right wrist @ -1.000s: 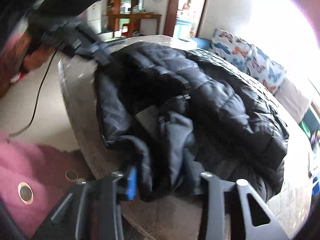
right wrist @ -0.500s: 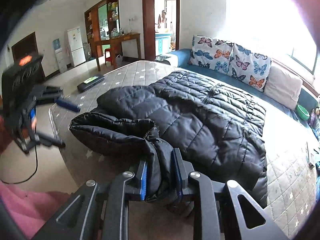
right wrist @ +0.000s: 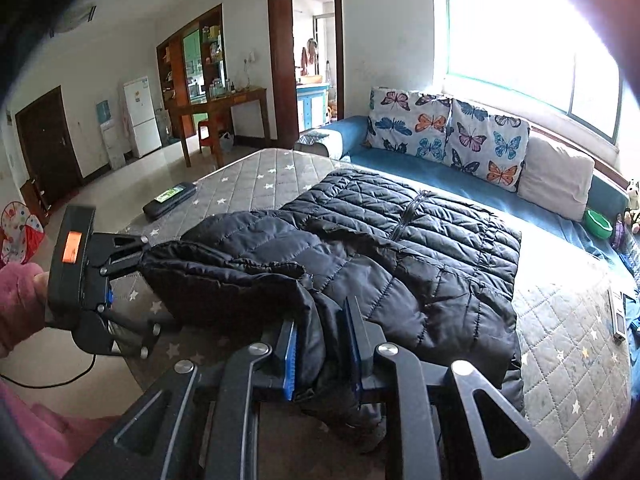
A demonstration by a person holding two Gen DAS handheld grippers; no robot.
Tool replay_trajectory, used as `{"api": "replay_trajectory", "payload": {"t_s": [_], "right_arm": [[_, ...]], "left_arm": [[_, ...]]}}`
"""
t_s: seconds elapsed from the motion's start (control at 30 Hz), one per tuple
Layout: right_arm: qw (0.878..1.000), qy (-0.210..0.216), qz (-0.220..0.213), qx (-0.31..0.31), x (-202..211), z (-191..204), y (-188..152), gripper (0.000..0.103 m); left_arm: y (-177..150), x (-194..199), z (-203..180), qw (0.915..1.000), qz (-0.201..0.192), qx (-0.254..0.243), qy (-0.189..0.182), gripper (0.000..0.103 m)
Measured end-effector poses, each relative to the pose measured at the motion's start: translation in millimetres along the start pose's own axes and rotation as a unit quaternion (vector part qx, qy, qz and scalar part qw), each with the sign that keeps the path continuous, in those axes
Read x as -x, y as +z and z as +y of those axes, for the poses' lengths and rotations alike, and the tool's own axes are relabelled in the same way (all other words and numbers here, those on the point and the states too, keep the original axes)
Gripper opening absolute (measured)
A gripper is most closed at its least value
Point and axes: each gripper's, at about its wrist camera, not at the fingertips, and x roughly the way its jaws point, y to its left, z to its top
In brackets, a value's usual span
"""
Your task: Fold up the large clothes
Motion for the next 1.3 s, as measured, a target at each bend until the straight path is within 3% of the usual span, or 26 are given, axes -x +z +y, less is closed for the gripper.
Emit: {"api": "replay_trajectory", "payload": {"t_s": [0.17,0.5,0.67,0.73,0.8,0.9,1.0,1.17,1.2,1.23,1.27,1.3], "right_arm": [[0.999,0.006,-0.035,-0.005,21.9,5.4,-9.2,0.019],[0.997,0.014,-0.066,0.027,83.9,35.4,-27.6,0.017],[0.996,0.013,-0.076,0.049,83.6,33.7,-0.3,0.017],[0.996,0.014,-0.079,0.045,76.1,24.0,18.2,0.016],[0.996,0.017,-0.083,0.039,66.6,10.3,42.6,0.009],[0.996,0.005,-0.082,0.031,49.3,-17.7,84.1,0.008],[0.998,0.001,-0.069,-0.011,22.3,-52.4,117.3,0.008],[0.996,0.037,-0.058,-0.062,24.7,-74.9,122.4,0.010],[0.996,0.032,-0.061,-0.054,34.5,-72.0,116.0,0.012],[0.997,0.020,-0.059,-0.042,42.6,-67.3,108.8,0.025],[0.998,0.010,-0.057,-0.035,47.7,-63.4,103.1,0.047],[0.998,-0.006,-0.058,-0.020,59.6,-55.3,93.4,0.060]], "left_arm": [[-4.8,15.5,-4.8,0.9997,-0.023,0.004,0.007,0.019],[-26.0,87.0,-32.8,0.9977,-0.060,0.025,-0.017,0.019],[-10.8,93.9,-13.0,0.9971,-0.061,0.046,-0.009,0.019],[2.6,89.2,0.6,0.9966,-0.057,0.059,-0.007,0.018],[20.4,78.1,18.5,0.9964,-0.050,0.068,-0.007,0.018],[53.2,50.1,47.9,0.9950,-0.034,0.087,-0.035,0.018],[84.8,19.9,63.5,0.9967,-0.021,0.075,-0.024,0.017],[122.8,-22.9,99.1,0.9957,-0.016,0.090,-0.018,0.016],[131.3,-27.4,106.5,0.9956,-0.015,0.092,-0.013,0.016],[135.7,-32.8,114.0,0.9952,-0.016,0.097,-0.004,0.015],[140.7,-34.4,124.3,0.9947,-0.015,0.101,-0.002,0.015],[144.7,-40.5,131.7,0.9940,-0.013,0.108,0.002,0.015]]}}
